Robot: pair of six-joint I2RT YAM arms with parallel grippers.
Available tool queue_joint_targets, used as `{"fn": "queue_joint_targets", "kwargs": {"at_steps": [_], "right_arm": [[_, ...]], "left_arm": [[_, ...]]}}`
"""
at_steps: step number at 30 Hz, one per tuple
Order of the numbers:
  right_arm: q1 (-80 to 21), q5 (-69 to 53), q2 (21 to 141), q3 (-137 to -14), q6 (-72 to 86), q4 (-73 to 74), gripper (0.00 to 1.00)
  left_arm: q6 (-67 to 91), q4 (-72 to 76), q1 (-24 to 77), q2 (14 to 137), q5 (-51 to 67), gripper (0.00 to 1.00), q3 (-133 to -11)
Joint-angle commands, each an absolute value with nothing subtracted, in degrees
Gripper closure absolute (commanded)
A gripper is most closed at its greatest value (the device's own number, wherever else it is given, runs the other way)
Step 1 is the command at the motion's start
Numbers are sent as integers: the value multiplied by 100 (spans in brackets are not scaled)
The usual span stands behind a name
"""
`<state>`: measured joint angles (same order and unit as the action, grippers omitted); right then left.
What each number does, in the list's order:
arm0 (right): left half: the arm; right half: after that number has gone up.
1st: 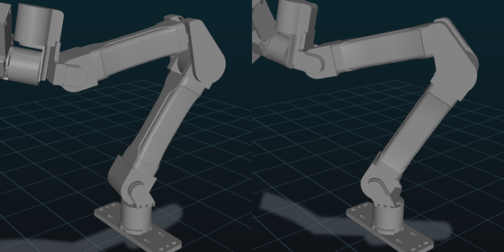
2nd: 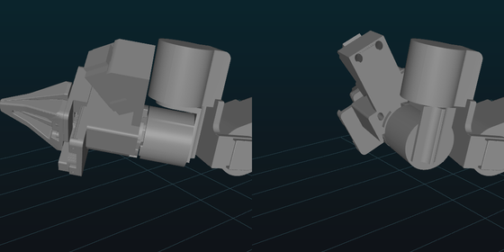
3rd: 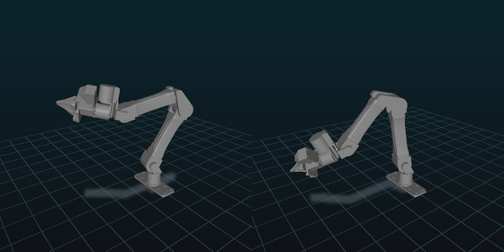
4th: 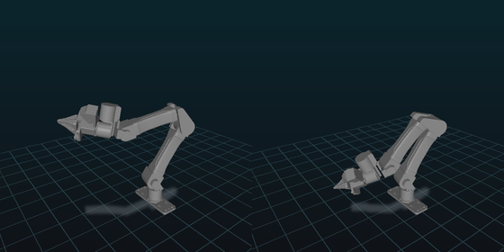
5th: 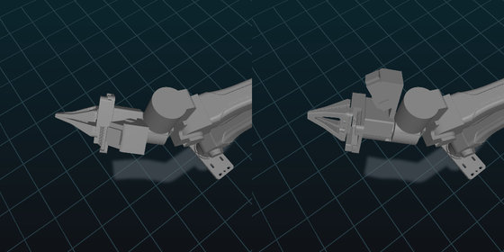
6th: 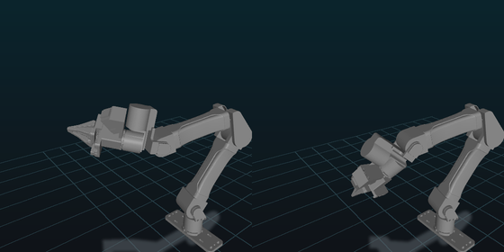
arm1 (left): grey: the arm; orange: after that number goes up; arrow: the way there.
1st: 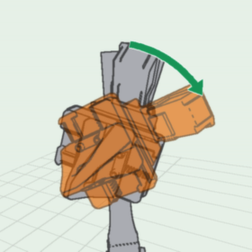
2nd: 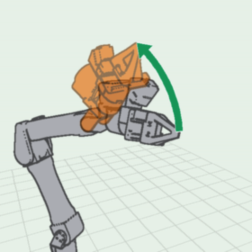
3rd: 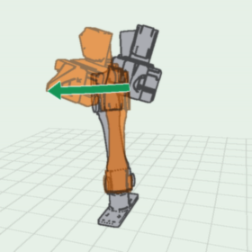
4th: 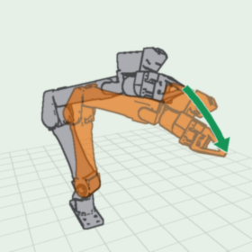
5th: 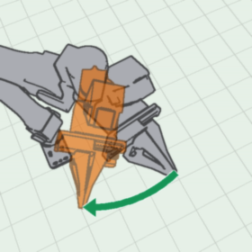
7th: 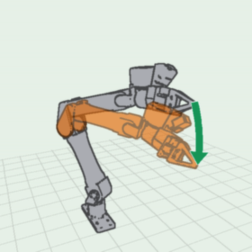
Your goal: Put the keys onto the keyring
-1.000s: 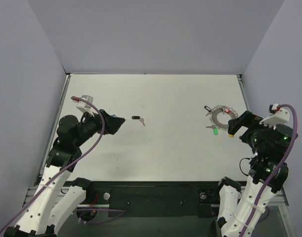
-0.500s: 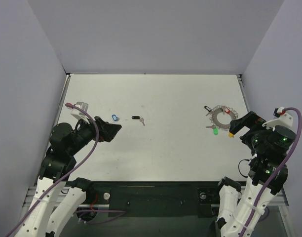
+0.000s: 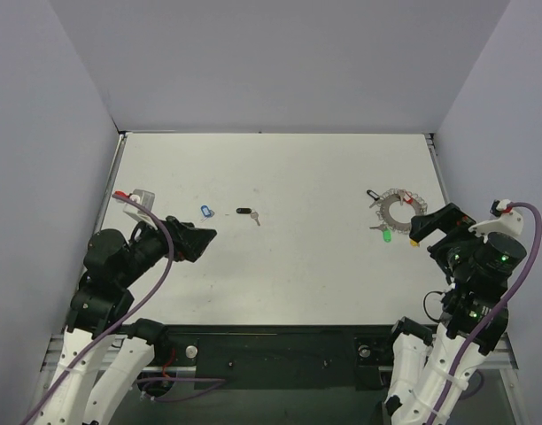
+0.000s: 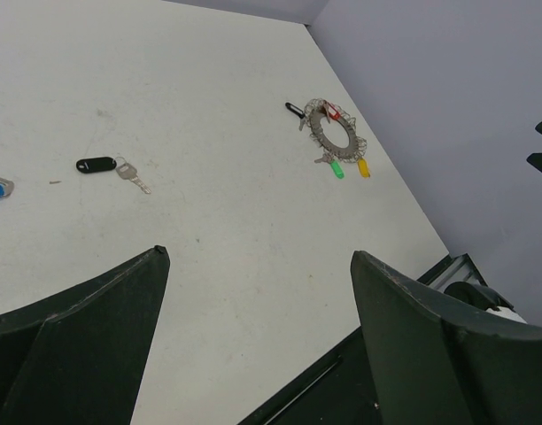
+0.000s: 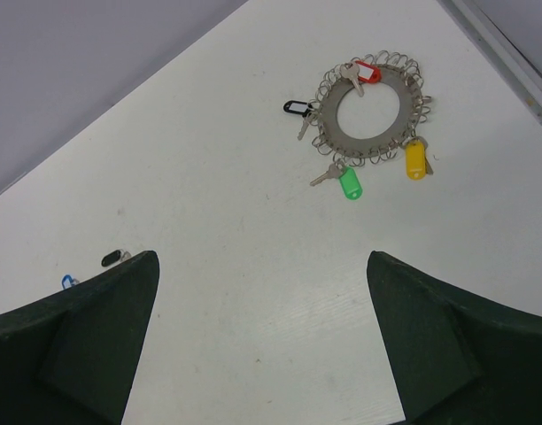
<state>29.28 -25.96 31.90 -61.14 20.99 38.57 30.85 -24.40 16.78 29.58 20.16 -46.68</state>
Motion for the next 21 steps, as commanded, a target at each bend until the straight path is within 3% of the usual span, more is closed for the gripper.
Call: {"fn": "queue_joint_targets", "kwargs": {"at_steps": [1,21], "right_arm": [[2971,-2584,3103,-6021,2092,3560,3],[2971,-2619,3217,-5915,2074,3445,3]], "left_arm": [[3120,-2110,1652,2787,2267,5,-4535],[3067,-1872,1652,2637,2031,6,-4184]]}}
